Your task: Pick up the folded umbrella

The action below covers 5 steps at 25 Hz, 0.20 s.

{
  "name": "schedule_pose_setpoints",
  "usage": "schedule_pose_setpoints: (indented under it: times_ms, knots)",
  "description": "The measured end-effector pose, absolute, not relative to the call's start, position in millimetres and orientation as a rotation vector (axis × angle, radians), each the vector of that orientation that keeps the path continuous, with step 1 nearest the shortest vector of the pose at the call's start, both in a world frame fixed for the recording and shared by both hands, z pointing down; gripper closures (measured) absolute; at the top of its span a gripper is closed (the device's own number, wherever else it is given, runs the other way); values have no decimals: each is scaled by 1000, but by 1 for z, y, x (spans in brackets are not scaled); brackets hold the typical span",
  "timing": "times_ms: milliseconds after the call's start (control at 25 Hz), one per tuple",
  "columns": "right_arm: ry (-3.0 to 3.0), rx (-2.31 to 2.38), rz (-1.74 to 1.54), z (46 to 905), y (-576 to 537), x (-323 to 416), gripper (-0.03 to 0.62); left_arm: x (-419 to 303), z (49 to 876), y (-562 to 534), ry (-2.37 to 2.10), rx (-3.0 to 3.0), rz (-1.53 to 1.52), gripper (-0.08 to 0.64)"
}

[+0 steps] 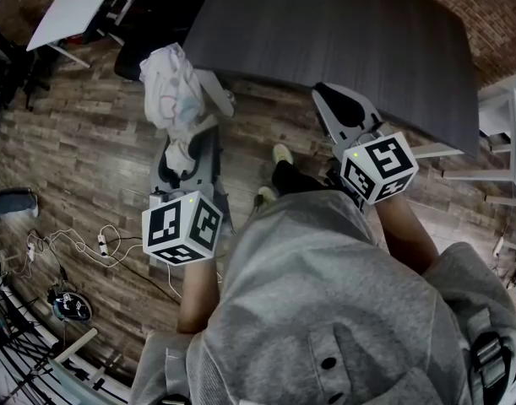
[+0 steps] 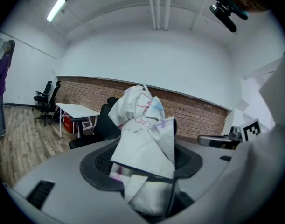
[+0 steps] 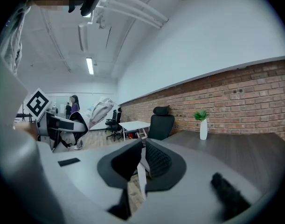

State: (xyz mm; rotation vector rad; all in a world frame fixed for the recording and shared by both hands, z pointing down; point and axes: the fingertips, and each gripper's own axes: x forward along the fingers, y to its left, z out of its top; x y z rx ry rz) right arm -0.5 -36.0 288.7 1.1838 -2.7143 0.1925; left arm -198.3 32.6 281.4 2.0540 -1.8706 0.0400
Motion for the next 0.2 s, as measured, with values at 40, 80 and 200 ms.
schedule_pose_setpoints:
  times_ms: [40, 80, 200]
  knots:
    - [-2714, 1184, 193, 289, -37, 0, 551, -198, 282, 32, -1870, 2055, 41, 282]
    - [-2713, 1184, 194, 290, -38, 1, 551, -197, 282, 31, -1868, 2054, 43, 282]
    - [-2708, 1186, 197, 290, -41, 3, 551, -195, 284, 27, -1863, 2050, 45, 282]
